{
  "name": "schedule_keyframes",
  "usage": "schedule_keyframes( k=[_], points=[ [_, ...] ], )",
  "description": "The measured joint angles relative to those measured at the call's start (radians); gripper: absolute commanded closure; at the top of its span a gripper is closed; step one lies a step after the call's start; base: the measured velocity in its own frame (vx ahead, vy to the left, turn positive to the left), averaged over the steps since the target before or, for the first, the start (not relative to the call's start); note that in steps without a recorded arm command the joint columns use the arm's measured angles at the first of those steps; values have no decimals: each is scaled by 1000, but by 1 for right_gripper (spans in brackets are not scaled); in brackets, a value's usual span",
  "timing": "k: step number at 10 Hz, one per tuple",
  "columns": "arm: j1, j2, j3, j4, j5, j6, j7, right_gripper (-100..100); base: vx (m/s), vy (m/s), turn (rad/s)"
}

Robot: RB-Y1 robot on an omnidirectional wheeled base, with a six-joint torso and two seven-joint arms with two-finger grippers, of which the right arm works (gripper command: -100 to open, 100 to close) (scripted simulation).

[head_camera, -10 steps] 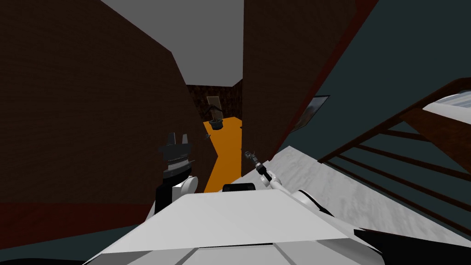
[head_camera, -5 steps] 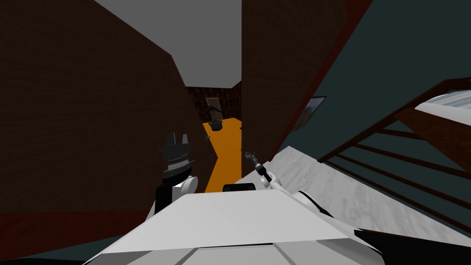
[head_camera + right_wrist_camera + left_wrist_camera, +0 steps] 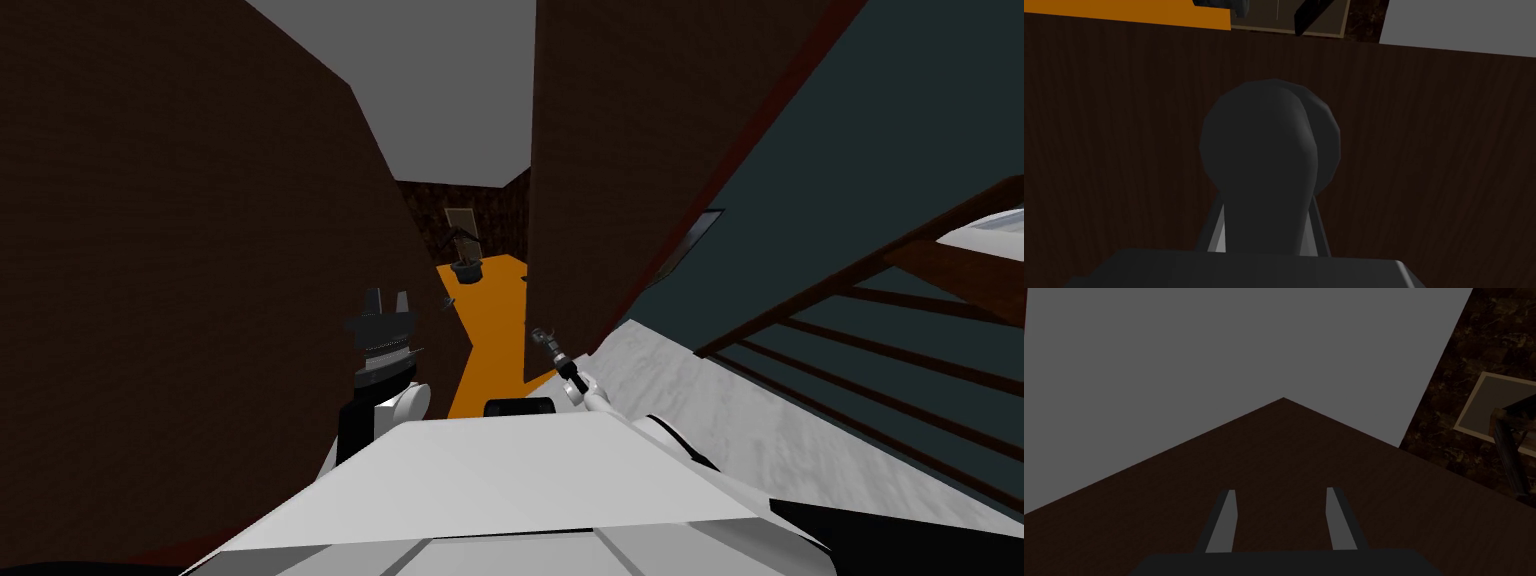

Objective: Push the door open

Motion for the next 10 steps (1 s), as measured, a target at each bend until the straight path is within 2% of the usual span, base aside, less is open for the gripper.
schedule_keyframes(
  k=[1,2,3,4,5,6,7,9,10],
  points=[
    [-4,5,-10,15,-3,-9,9,100,183,89,-137],
    [-4,15,-23,21,-5,-3,22,100,185,89,-137],
    [-16,25,-39,40,-10,1,38,100,154,77,-53],
    [-20,28,-49,43,-12,4,46,100,163,116,-77],
    [-28,36,-64,57,-17,0,60,100,124,91,-46],
    [-23,36,-70,43,-18,5,65,100,135,103,-105],
    [-8,43,-80,14,-19,22,73,100,132,116,-103],
    [-24,57,-108,39,-27,25,98,100,161,94,-91],
    [-11,67,-119,15,-28,41,109,100,161,103,-75]
  ],
)
